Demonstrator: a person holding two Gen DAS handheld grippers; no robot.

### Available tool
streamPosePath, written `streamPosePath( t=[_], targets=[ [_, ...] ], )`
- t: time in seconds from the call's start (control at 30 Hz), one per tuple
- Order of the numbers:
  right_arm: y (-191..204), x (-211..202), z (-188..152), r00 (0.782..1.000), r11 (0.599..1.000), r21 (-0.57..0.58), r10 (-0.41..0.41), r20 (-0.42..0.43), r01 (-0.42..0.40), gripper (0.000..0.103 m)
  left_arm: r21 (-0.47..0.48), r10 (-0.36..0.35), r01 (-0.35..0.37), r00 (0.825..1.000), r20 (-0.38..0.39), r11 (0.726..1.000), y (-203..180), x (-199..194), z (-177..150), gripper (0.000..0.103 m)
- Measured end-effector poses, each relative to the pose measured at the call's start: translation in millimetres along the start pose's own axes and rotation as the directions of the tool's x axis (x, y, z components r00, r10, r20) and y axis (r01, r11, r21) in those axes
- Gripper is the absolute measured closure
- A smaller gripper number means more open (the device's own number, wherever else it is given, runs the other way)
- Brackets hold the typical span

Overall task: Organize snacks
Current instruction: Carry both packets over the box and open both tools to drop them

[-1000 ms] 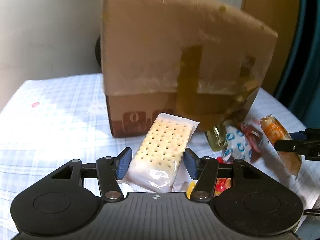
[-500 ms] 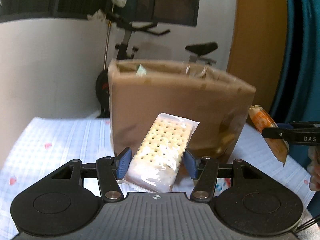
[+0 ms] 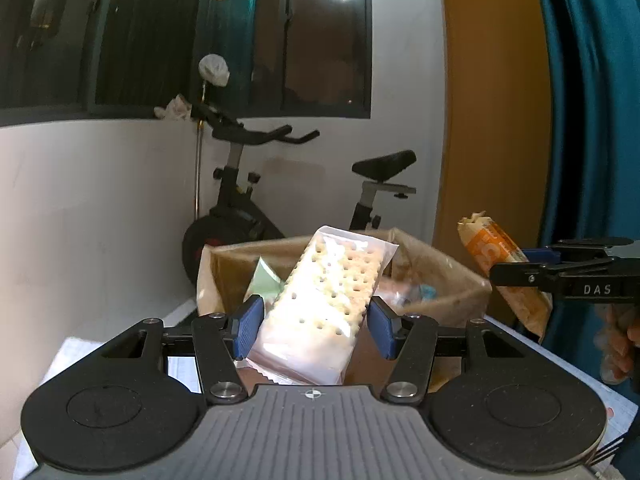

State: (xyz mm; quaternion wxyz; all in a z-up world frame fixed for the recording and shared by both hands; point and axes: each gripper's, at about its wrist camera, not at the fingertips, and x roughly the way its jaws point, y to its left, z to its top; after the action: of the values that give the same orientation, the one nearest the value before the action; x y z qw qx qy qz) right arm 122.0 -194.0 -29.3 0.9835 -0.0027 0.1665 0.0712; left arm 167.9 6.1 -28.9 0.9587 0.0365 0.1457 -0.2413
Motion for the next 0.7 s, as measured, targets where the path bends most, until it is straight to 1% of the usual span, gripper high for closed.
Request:
streamPosePath(
  t=[0.13, 0.33, 0.57, 0.7],
  targets=[
    [3, 15, 13, 1.000, 0.999, -0.039, 0.006, 0.016, -0.005, 0.062, 0.005, 0.008, -0.008, 1.000, 0.003, 1.000, -2, 20, 11, 0.043],
    [-4, 48, 26, 1.000, 0.999, -0.040, 0.007, 0.014, -0.006, 0.062, -0.014, 0.024, -0.024, 1.000, -0.019, 1.000, 2, 45, 21, 0.043],
    [-17, 94, 34, 1.000, 0.997, 0.076, 0.018, -0.020, -0.017, 0.062, -0.060, 0.054, -0.058, 0.996, -0.068, 0.996, 2, 75, 16, 0.043],
    [-18, 116, 33, 0.998, 0.993, 0.116, 0.023, -0.055, -0.016, 0.062, -0.048, 0.080, -0.085, 0.993, -0.089, 0.995, 2, 90, 11, 0.043]
  ],
)
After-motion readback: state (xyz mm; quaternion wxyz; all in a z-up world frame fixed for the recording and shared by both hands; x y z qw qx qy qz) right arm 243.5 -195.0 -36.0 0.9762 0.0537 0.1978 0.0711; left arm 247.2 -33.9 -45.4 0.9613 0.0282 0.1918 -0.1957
